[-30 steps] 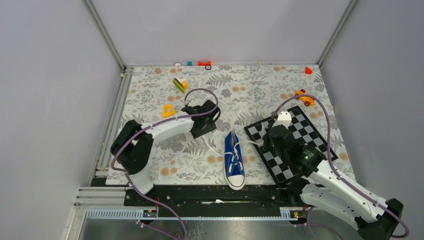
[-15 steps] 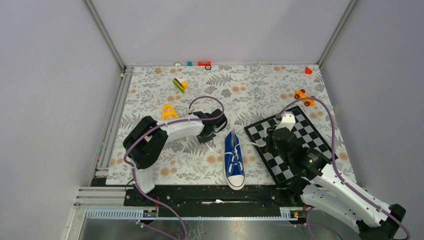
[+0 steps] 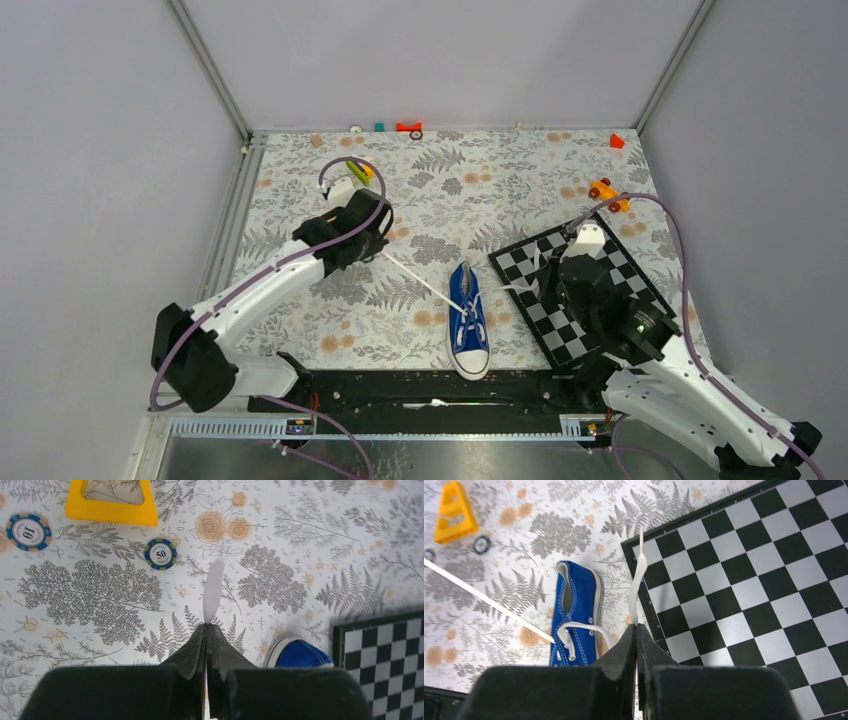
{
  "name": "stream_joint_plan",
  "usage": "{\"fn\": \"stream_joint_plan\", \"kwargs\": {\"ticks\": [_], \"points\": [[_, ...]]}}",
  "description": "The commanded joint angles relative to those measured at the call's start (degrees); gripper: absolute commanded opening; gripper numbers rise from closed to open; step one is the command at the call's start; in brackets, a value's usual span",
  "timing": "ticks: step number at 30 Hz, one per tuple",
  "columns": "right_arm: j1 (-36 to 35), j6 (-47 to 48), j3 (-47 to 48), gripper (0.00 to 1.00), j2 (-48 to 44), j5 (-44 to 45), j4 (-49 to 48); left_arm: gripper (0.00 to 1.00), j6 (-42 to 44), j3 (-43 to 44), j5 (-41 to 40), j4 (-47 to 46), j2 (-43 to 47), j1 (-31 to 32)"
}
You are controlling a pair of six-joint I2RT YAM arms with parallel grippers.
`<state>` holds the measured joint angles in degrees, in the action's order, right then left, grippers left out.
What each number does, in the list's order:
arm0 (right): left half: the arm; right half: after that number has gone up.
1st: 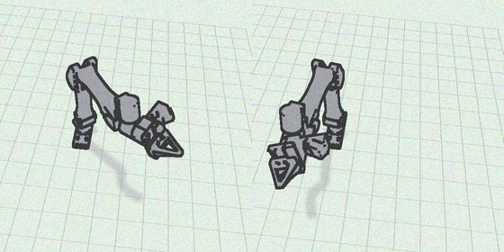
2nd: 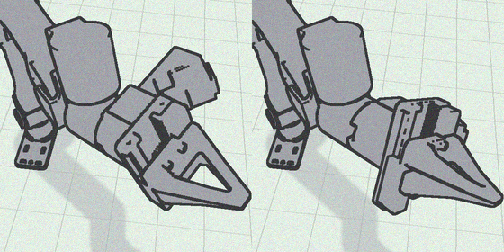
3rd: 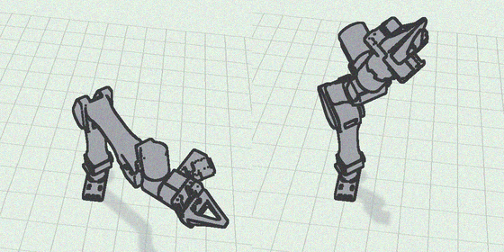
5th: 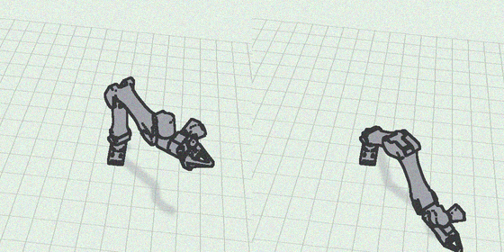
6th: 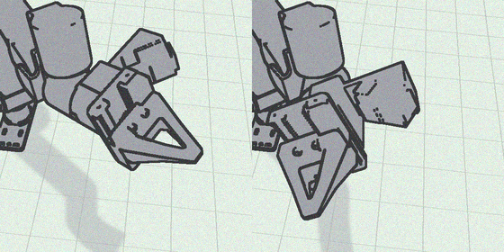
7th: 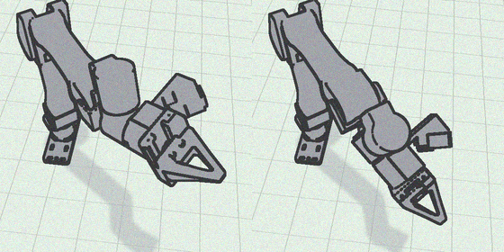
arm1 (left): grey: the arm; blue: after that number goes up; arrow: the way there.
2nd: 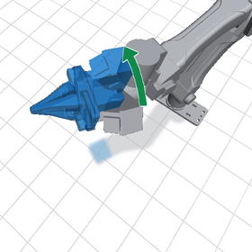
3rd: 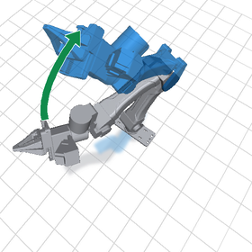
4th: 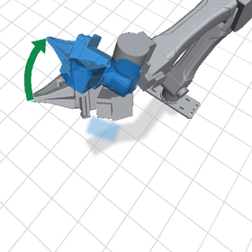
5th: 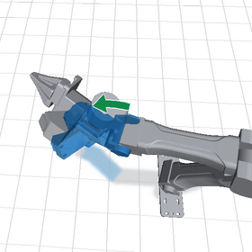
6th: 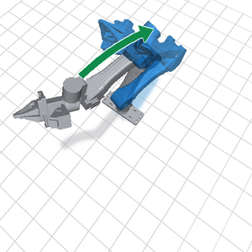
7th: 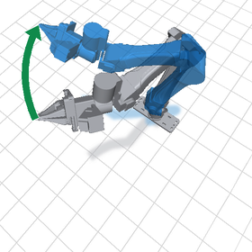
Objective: Tie the shoes
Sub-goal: Cross the shoelace with the shoelace.
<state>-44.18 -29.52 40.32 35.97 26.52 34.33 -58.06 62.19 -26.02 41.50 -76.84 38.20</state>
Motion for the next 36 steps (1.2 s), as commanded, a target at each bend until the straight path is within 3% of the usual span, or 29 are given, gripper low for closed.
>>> {"fn": "stream_joint_plan", "kwargs": {"ticks": [1, 15, 20, 28, 36], "points": [[0.38, 1.21, 4.68, 0.0, -1.19, 3.15, 0.45, 0.0, 9.48, 0.26, 2.5, -1.38, 3.88, -0.49], [0.4, 4.31, 11.13, 0.0, 1.05, 0.98, -2.22, 0.0, 17.33, 7.41, 4.83, 0.16, 10.55, -0.93], [0.34, 4.02, 13.85, 0.0, 7.11, -5.2, -6.77, 0.0, 18.3, 8.58, 16.35, -3.48, 9.94, -0.62], [0.38, 0.83, 12.3, 0.0, 17.95, -15.68, -17.0, 0.0, 19.18, 0.94, 31.55, -14.4, 12.32, 4.19], [0.36, -1.94, 14.47, 0.0, 29.62, -29.96, -21.64, 0.0, 20.24, -3.72, 36.79, -17.32, 18.2, 7.42]]}}
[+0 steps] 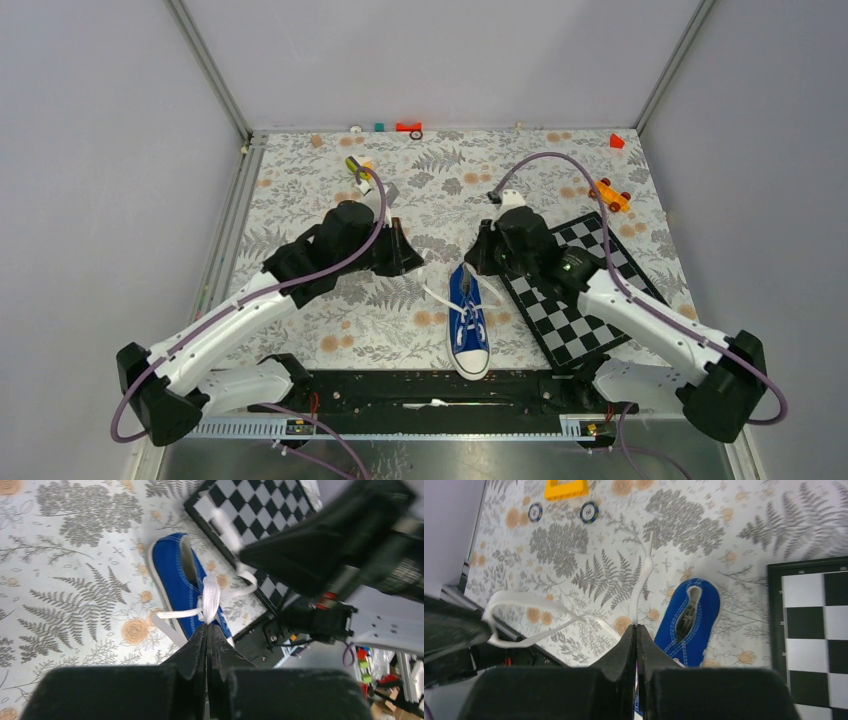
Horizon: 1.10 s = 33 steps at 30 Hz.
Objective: Tie the shoes
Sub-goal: Cross the shoelace with the shoelace.
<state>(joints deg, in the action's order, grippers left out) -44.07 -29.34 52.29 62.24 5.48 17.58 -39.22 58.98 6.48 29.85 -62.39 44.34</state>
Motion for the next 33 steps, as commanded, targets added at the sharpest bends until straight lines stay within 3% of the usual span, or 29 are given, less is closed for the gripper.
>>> {"fn": "stream_joint_plan", "kwargs": {"ticks": [1, 7, 12, 17, 18, 19, 21, 23, 28, 33], "points": [[0.23, -2.67, 2.59, 0.0, 4.2, -9.69, -5.12, 0.0, 1.12, -0.9, 3.97, -5.8, 4.45, 1.42], [0.45, -4.69, 1.87, 0.0, 9.44, -16.87, -8.48, 0.0, 0.21, -2.86, 4.78, -9.69, 6.88, 2.06], [0.48, -5.72, 4.73, 0.0, 15.97, -30.95, -9.55, 0.0, 0.56, -4.93, 8.77, -14.92, 5.21, 3.15], [0.51, -4.26, 3.28, 0.0, 16.57, -35.95, -7.83, 0.0, -0.12, -6.44, 11.0, -19.77, 5.64, 5.0], [0.54, -3.07, 3.68, 0.08, 16.78, -36.92, -5.55, 0.0, -0.19, -6.91, 11.35, -20.64, 5.81, 5.19], [0.53, -1.35, 4.48, 0.28, 16.81, -36.89, -2.8, 0.0, -0.23, -7.54, 11.33, -21.3, 5.89, 5.21], [0.72, 1.29, 4.84, 0.49, 15.34, -32.8, 3.11, 0.0, -0.58, -9.21, 11.03, -23.04, 5.67, 5.17], [1.75, 0.61, 2.31, 0.55, 11.43, -29.11, 3.3, 0.0, -1.25, -9.51, 11.36, -24.18, 4.9, 5.23], [5.09, -0.49, -3.67, 0.61, -0.48, -19.61, 4.82, 0.0, -2.12, -8.78, 10.86, -25.55, 2.39, 5.23], [5.6, -1.67, -7.73, 0.59, -13.5, -6.58, 8.61, 0.0, -4.42, -5.87, 7.84, -25.84, -3.05, 5.17]]}}
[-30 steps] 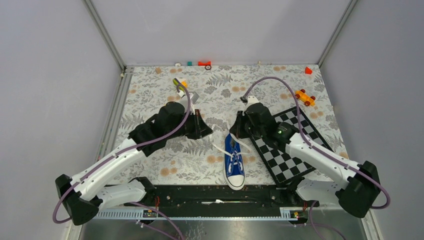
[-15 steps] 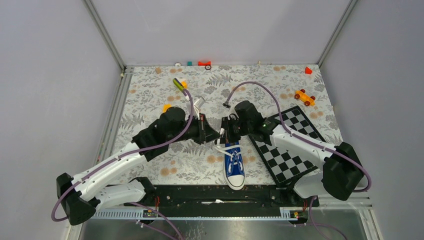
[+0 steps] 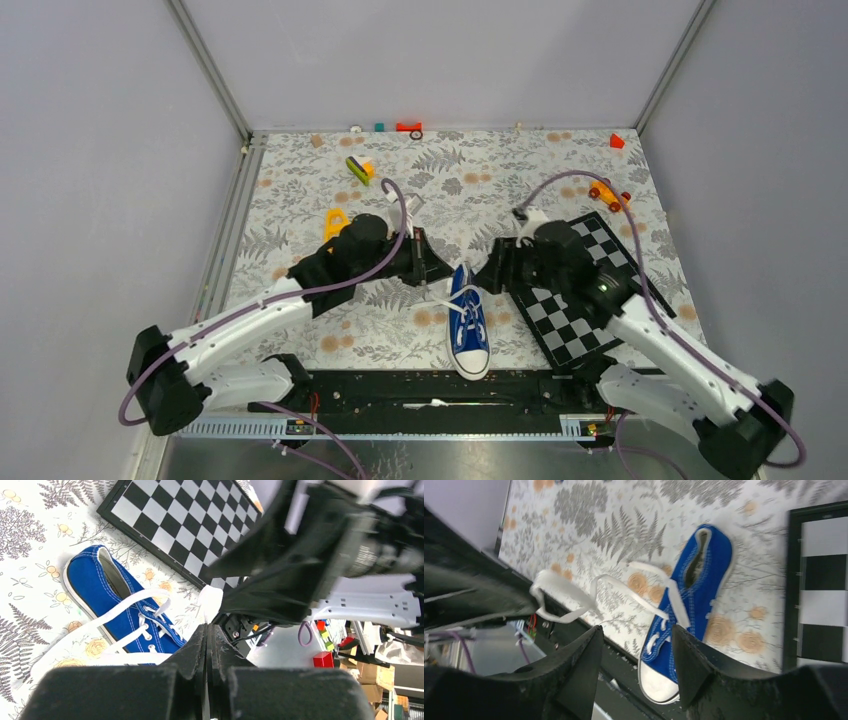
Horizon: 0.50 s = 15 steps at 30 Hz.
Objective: Tie the shoes
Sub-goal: Cross the shoelace with the shoelace.
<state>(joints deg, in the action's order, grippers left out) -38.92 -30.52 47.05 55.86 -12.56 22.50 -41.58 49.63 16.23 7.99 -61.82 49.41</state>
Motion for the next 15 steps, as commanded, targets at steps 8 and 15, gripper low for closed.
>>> {"fn": "stream_joint_plan", "kwargs": {"ticks": [8, 15], "points": [[0.44, -0.66, -7.95, 0.35, -15.51, 11.57, 3.51, 0.0, -4.53, 12.2, -8.78, -2.84, -15.52, -1.87], [-2.91, -4.9, -13.62, 0.37, -19.93, 12.43, -0.46, 0.0, -5.88, 17.34, -3.48, -3.16, -28.2, -7.0]]}}
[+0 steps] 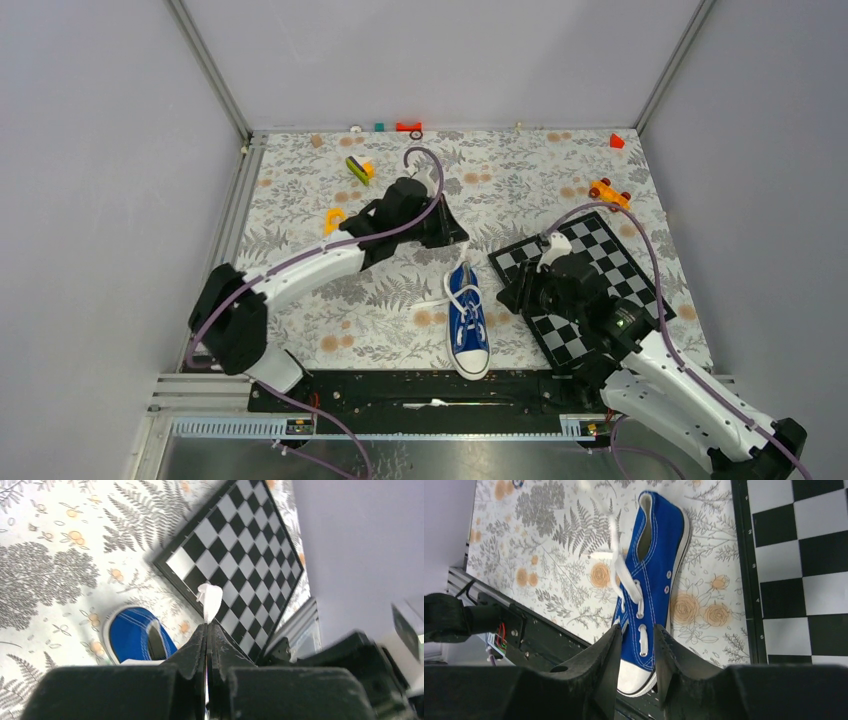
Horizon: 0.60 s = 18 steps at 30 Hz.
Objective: Tie the shoes
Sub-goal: Cross the shoelace with the shoelace.
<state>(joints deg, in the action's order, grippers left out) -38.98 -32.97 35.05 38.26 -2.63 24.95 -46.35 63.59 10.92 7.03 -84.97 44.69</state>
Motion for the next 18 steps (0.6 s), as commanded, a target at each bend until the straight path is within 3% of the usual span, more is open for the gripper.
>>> {"fn": "stream_joint_plan", "kwargs": {"ticks": [1, 5, 10, 13, 15, 18], "points": [[-5.12, -2.19, -2.17, 0.38, -2.61, 5.39, -3.72, 0.0, -1.3, 3.97, 3.22, -2.25, -6.64, -3.0], [-15.05, 3.65, -6.51, 0.42, -1.56, 14.76, -12.01, 0.0, -1.51, 7.54, 10.21, -1.59, -13.44, -5.12], [-20.09, 12.27, -5.58, 0.52, 6.6, 11.31, -21.94, 0.0, -0.45, 9.58, 12.7, 0.26, -16.73, -6.52], [-21.74, 24.05, -3.03, 0.57, 13.84, 5.51, -26.03, 0.0, -0.24, 9.27, 15.03, 0.5, -17.51, -7.91], [-21.75, 32.89, -2.19, 0.56, 17.95, -1.04, -28.46, 0.0, -0.11, 9.35, 17.41, 0.74, -18.25, -9.15], [-21.88, 39.92, 0.57, 0.56, 22.82, -1.69, -28.3, 0.0, 0.76, 9.8, 19.34, 1.96, -19.17, -10.69]]}}
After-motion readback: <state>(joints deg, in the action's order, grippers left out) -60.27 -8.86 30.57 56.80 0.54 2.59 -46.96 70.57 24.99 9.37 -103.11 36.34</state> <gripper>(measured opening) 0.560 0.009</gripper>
